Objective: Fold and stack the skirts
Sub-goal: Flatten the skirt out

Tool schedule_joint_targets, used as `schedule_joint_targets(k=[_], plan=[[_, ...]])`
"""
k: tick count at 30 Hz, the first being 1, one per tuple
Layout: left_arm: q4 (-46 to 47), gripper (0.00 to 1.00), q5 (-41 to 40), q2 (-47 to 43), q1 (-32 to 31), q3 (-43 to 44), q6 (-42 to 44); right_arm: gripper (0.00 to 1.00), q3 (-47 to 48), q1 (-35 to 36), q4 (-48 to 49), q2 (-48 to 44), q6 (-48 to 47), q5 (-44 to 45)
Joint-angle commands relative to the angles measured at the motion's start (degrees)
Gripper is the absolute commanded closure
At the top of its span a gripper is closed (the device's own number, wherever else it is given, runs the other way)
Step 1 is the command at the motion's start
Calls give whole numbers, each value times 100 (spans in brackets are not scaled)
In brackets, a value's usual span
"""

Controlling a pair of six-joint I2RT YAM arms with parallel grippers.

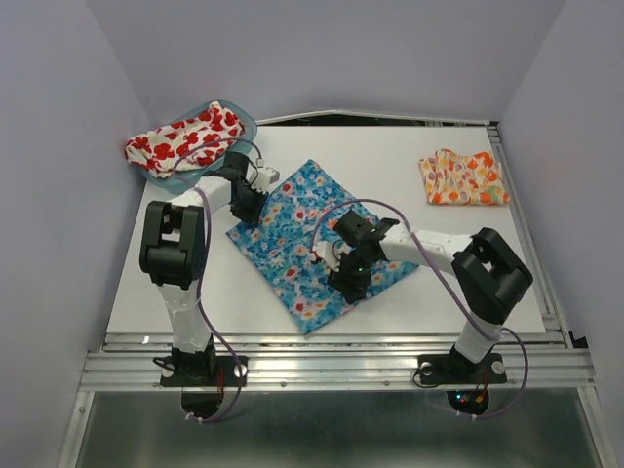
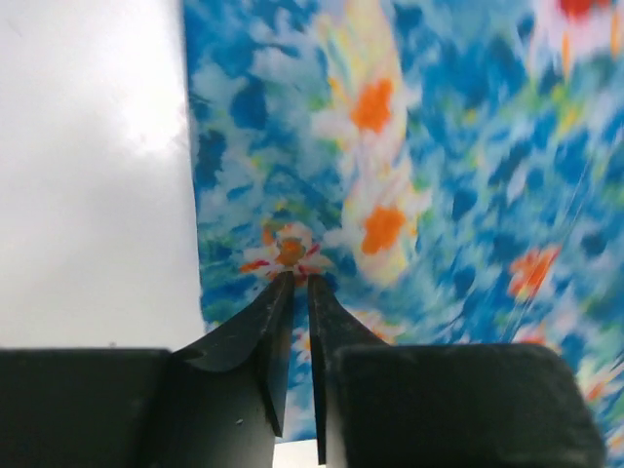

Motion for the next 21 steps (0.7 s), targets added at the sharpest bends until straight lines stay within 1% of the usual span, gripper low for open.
schedule_joint_targets(k=[1,2,3,4,5,6,7,8,9,10,11,12,13,14,15,17,19,21], plan=[[69,73,-199,230,42,967,-39,40,327,737,-593,107,1141,-1676],[60,70,-173,230,42,1109,-39,40,685,737,-470,89,1430,-1861],[43,68,-138,187,42,1206,-30,39,880,737,-460,72,1494,-1793],[-1,66,-102,108,50,1338,-22,37,1047,684,-452,37,1530,-1653],[-1,62,20,-171,50,1348,-4,37,1188,684,-452,-33,1539,-1295],[60,56,99,-374,68,1304,118,36,1346,579,-443,-260,1539,-1135],[113,51,178,-846,77,1086,180,36,1409,413,-538,-349,1461,-855],[139,47,231,-1103,77,936,285,36,1427,316,-600,-411,1399,-704],[131,43,310,-1393,77,587,582,36,1218,219,-592,-638,1285,-554],[131,41,389,-1665,77,374,750,36,1025,140,-583,-788,1154,-431],[131,40,512,-2260,68,137,891,36,840,87,-575,-938,882,-143],[113,38,565,-2553,68,-109,1032,36,638,86,-575,-1096,793,69],[113,36,566,-2791,59,-616,1233,36,445,86,-540,-1350,731,271],[104,35,366,-3141,-28,-1030,1270,36,77,-10,-400,-1465,635,639],[104,35,251,-3249,-90,-1034,1305,36,-48,-10,-329,-1545,573,738],[60,36,92,-3285,-99,-1367,1253,36,-137,-212,-93,-1589,459,853],[-9,37,91,-3154,-90,-1403,1174,36,11,-449,119,-1467,405,932],[-115,39,380,-2829,-81,-1298,1139,36,485,-572,313,-1081,256,898]])
